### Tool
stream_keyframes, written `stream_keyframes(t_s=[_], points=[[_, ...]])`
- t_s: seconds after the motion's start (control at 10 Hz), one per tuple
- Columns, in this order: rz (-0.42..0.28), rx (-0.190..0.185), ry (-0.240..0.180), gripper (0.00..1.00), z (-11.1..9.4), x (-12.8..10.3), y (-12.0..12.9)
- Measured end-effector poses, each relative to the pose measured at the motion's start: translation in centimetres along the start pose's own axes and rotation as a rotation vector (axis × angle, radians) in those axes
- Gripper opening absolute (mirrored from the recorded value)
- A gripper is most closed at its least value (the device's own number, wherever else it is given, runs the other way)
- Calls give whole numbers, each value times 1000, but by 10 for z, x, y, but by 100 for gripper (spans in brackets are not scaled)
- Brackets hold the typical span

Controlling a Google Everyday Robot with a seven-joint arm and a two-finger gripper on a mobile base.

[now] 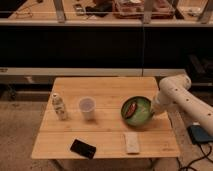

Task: Drag the ceramic bowl in a circle

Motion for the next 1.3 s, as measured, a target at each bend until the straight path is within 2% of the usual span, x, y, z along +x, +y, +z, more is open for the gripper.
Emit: stream_keyframes(t_s=[0.2,0.4,0.6,0.8,0.9,1.3], points=[[-45,0,3,0,1,-7,-23],[-102,21,-5,0,2,-10,-63],[-131,52,-20,0,1,-8,-97],[-106,96,-42,0,-2,7,-121],[-82,106,-53,0,0,17,-123],[51,85,-72,0,22,67,-111]])
